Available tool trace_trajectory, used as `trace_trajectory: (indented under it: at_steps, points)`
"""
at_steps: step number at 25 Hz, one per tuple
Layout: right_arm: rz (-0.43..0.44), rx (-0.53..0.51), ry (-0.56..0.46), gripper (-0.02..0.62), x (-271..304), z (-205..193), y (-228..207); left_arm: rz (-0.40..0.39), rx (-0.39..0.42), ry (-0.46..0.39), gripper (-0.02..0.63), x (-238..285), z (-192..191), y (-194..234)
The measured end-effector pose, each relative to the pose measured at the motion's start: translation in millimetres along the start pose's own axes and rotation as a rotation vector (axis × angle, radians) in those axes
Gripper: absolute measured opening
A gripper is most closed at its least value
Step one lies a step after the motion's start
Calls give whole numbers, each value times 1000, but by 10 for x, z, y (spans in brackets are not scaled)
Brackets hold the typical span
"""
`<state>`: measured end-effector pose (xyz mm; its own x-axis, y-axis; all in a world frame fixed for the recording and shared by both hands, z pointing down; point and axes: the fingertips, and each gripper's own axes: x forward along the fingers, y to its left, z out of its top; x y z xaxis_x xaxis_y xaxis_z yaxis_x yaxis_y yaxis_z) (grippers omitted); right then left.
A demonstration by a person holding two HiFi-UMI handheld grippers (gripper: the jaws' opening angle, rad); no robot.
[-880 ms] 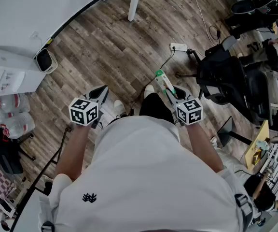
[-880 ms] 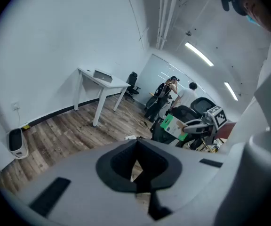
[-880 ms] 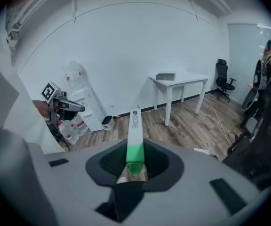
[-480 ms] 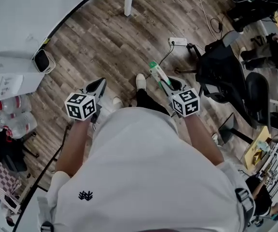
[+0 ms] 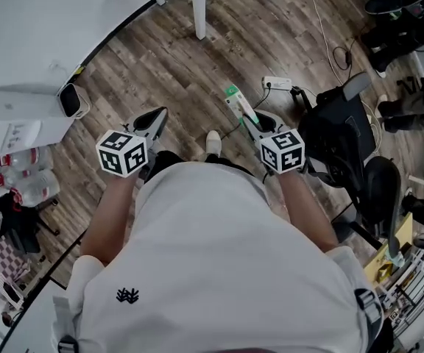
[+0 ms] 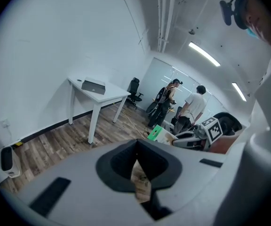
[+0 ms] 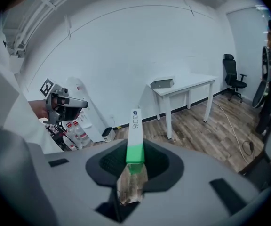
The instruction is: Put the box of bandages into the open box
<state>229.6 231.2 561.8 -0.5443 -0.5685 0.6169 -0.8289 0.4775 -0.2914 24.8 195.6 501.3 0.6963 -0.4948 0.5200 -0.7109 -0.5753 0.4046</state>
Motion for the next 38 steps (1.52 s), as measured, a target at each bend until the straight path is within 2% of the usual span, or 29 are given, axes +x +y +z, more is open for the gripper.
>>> trace_trajectory:
  at_steps: [6, 11, 17, 22, 24, 32, 38]
  points:
    - [28, -11, -34, 83, 201, 328, -334, 38, 13, -20, 6, 293, 239, 60]
    - [8, -42, -31, 83, 436, 597, -427, -2, -21, -36, 6, 395, 407, 266]
    - [-41, -63, -8, 83, 848, 1069, -553, -26, 4, -33, 6, 576, 750, 822]
    - [-105, -52, -5, 83, 1143, 1572, -708, -114, 48, 12, 6, 731, 1033, 1145]
    - [-131, -44, -8, 83, 1287, 1770, -771, -127, 70, 12, 6, 710, 1180, 1334]
    - [-201, -59, -31, 83, 1885, 2570, -1017, -112, 98, 12, 6, 534, 1548, 2181]
    - [-196, -117, -37, 83, 2284, 3132, -1329, -73, 56, -21, 6, 582, 1725, 2487]
